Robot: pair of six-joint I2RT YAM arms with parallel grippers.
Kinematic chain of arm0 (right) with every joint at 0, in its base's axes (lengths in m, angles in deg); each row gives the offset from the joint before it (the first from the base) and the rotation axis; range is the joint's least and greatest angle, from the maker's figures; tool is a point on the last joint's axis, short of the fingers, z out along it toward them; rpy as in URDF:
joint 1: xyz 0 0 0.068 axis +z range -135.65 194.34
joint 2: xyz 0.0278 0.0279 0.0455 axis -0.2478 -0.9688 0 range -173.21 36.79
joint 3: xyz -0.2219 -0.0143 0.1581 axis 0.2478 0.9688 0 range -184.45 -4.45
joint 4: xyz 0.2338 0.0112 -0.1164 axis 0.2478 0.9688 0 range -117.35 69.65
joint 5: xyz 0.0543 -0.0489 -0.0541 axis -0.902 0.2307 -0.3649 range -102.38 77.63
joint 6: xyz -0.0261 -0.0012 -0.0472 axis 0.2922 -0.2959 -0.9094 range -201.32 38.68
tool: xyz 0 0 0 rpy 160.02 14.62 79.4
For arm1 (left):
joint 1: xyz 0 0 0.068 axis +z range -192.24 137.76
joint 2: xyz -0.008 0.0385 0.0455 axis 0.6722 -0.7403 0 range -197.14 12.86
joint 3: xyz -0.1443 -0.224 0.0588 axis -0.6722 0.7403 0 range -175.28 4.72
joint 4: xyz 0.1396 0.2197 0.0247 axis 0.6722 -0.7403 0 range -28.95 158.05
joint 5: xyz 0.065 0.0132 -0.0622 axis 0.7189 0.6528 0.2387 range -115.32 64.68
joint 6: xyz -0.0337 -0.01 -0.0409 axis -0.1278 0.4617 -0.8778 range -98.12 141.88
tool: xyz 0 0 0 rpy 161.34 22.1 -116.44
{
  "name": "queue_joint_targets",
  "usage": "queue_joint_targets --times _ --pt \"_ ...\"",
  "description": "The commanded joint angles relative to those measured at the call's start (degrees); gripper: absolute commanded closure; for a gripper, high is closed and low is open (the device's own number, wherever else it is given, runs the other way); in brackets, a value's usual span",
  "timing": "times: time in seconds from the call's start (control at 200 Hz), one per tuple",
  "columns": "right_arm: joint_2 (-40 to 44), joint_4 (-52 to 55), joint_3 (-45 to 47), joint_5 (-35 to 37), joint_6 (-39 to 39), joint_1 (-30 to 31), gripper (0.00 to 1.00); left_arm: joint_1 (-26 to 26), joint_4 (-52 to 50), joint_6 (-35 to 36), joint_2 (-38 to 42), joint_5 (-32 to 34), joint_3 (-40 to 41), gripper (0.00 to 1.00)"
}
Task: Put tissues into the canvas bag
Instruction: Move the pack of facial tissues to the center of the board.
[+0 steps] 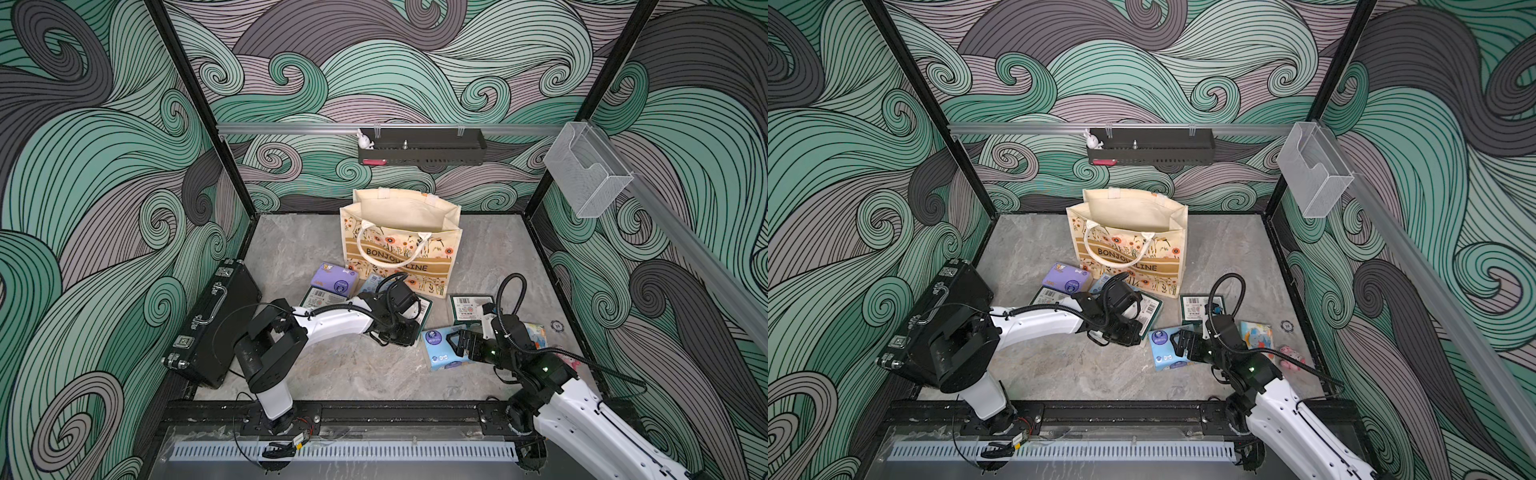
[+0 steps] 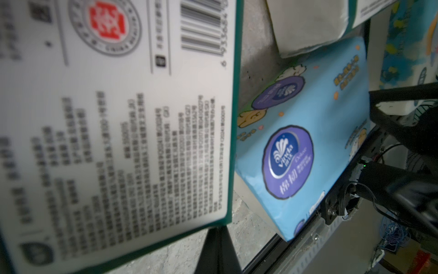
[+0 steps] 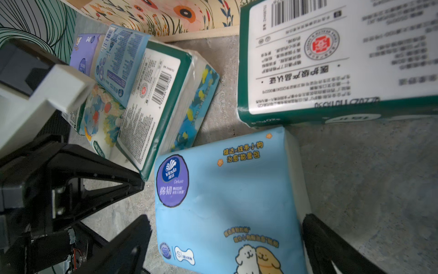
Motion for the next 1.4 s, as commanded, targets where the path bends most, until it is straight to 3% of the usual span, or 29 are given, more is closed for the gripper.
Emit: queue_joint_targets --times 0.0,0.255,0.48,0.661,1.091,1.396 --pt "0.82 1.3 1.0 -1.63 0.15 -0.21 0.0 -0.1 -2.54 2.35 -2.39 2.93 -2.65 1.0" --pt "1.83 3.6 0.84 -1.09 -0.82 -0.14 0.0 0.26 -2.58 3.08 -4.6 5.08 -5.82 1.0" --pt "1.65 3.46 0.96 -1.2 -0.8 -0.19 0.0 -0.51 0.82 0.14 -2.35 -0.48 -2.8 1.0" --pt "1.07 1.8 1.67 -2.64 -1.01 -0.05 0.0 -2.96 6.39 -4.24 -1.81 -3.31 1.33 1.0" --pt "3.69 3.1 2.22 -4.58 0.15 0.04 0.0 -10.01 9.28 -8.03 -1.78 -3.69 -1.24 1.0" --pt "6.93 2.88 4.94 -8.64 2.81 2.45 0.0 -10.73 10.41 -9.53 3.69 -1.48 6.49 1.0"
